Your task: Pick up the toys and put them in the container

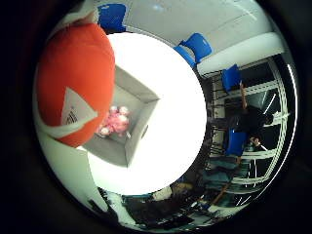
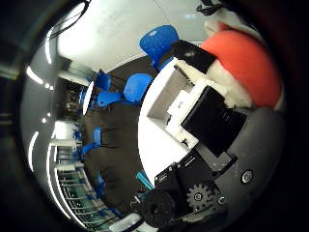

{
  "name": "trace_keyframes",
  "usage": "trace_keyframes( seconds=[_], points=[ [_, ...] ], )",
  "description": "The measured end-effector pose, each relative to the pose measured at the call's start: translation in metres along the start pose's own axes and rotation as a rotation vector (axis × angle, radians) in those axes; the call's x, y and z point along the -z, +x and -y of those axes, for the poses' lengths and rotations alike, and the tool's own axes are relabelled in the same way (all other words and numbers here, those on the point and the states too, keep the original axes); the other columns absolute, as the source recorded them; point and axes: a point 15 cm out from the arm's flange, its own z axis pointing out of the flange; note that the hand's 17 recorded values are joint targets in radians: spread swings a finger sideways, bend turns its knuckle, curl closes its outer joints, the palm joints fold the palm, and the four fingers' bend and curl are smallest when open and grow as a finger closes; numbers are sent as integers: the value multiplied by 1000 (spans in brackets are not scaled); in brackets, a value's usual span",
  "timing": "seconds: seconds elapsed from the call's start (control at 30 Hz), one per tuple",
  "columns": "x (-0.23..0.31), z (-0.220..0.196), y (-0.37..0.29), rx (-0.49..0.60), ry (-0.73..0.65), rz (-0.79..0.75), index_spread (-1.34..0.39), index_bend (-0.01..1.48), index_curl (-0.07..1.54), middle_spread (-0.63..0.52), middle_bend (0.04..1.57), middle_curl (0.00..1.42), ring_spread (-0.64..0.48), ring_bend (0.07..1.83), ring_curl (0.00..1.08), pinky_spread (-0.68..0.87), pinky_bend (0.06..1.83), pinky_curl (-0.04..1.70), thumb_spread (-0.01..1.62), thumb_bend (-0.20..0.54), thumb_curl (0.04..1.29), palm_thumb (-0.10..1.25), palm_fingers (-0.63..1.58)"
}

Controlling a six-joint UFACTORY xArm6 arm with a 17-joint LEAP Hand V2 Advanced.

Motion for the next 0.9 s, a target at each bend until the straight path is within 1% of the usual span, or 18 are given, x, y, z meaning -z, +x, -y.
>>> trace_keyframes(
  seconds=[0.03,0.07,0.1,0.13,0.17,0.2,0.23,0.3,0.33,0.37,0.4,0.47,0.53,0.63,0.7,0.8,0.9],
  points=[
    [0,3,1,1,9,-3,-224,902,749,-124,1316,640,-221,1318,734,-272,1053,993,1216,-34,472,833,1129],
    [-1,4,2,3,13,-6,-238,810,728,-133,1273,616,-219,1305,690,-339,996,918,1225,-33,447,784,1147],
    [-4,3,2,7,6,-4,-252,723,706,-145,1237,596,-220,1277,661,-398,972,870,1230,-32,433,757,1116],
    [-7,1,2,10,-4,-1,-277,562,667,-163,1179,569,-236,1246,614,-480,940,803,1234,-27,414,721,1060],
    [-8,0,2,14,-10,-1,-301,457,650,-181,1117,553,-252,1234,603,-515,947,786,1232,-30,403,697,940],
    [-8,-1,3,13,-13,-1,-358,354,625,-213,1030,529,-266,1189,585,-505,981,781,1226,-31,390,669,766],
    [-9,-3,6,16,-20,0,-394,317,606,-221,957,509,-266,1145,570,-462,979,793,1225,-30,382,646,597],
    [-11,-11,14,21,-42,3,-462,297,550,-215,818,455,-231,1047,505,-305,884,781,1218,-27,361,600,369],
    [-12,-16,15,23,-59,7,-470,292,537,-202,770,438,-211,1022,491,-238,874,778,1217,-27,354,587,326],
    [-14,-21,16,29,-79,13,-469,254,511,-175,687,407,-154,959,462,-113,884,780,1219,-25,345,570,203],
    [-16,-28,17,34,-104,21,-468,233,488,-149,629,384,-97,894,429,12,884,770,1219,-27,335,543,144],
    [-21,-40,17,49,-151,38,-467,176,435,-122,630,375,-16,780,365,212,839,722,1222,-22,324,516,102],
    [-22,-47,23,58,-172,46,-463,155,387,-111,663,377,58,689,317,351,804,674,1220,-21,314,501,73],
    [-13,-53,39,42,-161,37,-457,152,340,-106,670,371,101,640,283,455,762,613,1224,-18,309,491,76],
    [1,-57,47,36,-146,30,-450,151,315,-105,664,365,119,628,270,490,731,573,1224,-17,307,490,86],
    [27,-68,49,27,-127,41,-440,153,296,-104,650,357,124,608,255,508,706,533,1222,-14,306,499,102],
    [46,-92,52,-4,-149,74,-429,160,285,-104,629,348,130,586,240,507,664,487,1224,-16,305,512,123]
  ],
)
